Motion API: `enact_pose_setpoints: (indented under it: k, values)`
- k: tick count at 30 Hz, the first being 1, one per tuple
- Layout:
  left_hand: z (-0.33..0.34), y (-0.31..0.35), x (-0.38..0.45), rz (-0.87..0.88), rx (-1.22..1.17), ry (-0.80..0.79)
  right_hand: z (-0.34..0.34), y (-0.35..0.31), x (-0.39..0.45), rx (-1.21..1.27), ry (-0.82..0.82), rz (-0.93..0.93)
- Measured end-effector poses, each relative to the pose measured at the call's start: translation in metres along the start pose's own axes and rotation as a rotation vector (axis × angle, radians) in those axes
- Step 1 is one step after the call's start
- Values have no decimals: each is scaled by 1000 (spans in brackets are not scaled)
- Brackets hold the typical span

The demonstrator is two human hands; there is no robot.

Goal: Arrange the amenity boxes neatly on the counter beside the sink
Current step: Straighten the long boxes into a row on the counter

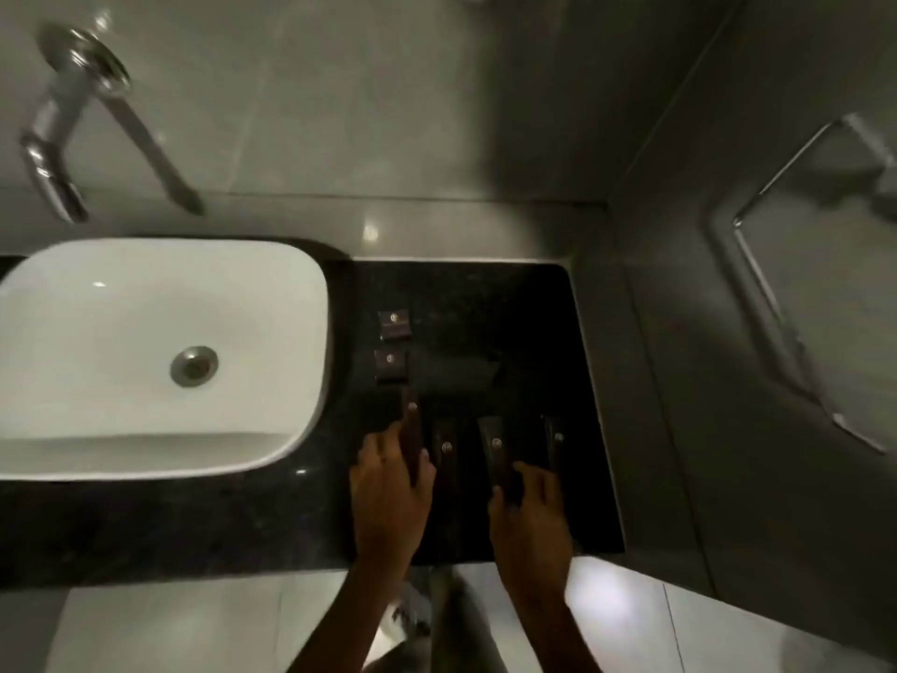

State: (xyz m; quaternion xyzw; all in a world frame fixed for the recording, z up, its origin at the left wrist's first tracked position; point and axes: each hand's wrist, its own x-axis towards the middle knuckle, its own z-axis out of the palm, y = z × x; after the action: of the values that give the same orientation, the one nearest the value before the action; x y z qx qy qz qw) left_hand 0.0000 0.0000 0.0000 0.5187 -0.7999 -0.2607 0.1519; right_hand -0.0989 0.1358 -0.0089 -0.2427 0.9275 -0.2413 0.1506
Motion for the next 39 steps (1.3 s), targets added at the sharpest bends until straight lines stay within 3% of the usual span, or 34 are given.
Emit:
enact_pose_setpoints:
  k: [2, 5, 39]
  values:
    - [20, -7, 1, -118, -25, -35, 19, 9, 5, -39, -44, 63]
    - [42, -22, -5, -163, -13, -62, 36, 18, 2, -18, -112, 117]
    - [19, -66, -37, -329, -145, -133, 49, 41, -3, 134, -178, 20]
